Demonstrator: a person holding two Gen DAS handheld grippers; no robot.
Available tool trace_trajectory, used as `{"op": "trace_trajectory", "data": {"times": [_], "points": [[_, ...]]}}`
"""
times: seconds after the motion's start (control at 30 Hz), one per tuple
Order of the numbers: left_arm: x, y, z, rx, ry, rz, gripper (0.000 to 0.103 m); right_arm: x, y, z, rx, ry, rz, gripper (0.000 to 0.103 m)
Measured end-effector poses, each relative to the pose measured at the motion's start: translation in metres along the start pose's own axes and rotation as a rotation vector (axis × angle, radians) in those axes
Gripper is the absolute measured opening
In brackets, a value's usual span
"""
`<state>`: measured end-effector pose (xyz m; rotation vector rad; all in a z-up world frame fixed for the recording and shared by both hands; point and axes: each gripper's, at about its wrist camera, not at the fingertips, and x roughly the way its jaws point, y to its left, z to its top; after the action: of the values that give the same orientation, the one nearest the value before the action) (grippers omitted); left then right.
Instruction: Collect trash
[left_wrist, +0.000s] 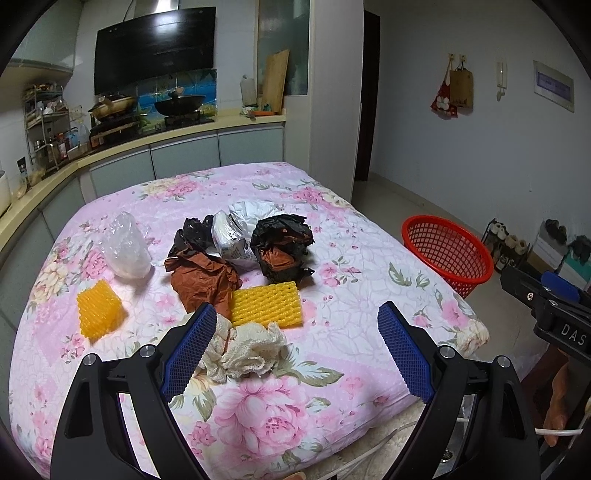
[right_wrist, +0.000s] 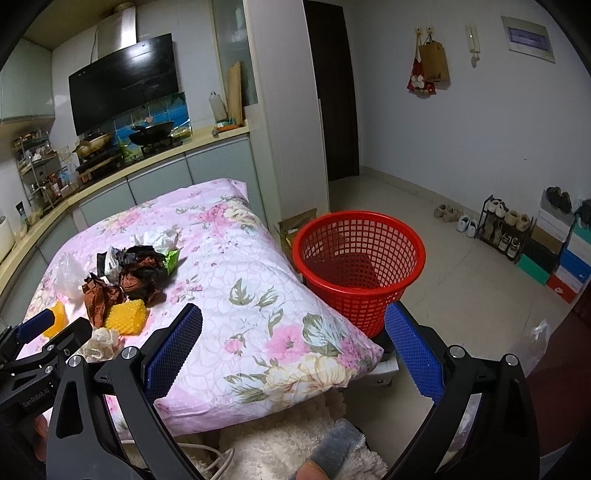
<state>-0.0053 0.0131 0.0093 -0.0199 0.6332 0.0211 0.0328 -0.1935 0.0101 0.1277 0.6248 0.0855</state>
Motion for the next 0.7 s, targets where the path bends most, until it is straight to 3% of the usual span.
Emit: {"op": "trace_trajectory", "data": {"times": [0.7], "points": [[-0.0008,0.0012,0.0,0.002,-0.008,-0.001,0.086,-0.0011,-0.0003,0.0006,0.002,-0.002,0.0,0.096]]}}
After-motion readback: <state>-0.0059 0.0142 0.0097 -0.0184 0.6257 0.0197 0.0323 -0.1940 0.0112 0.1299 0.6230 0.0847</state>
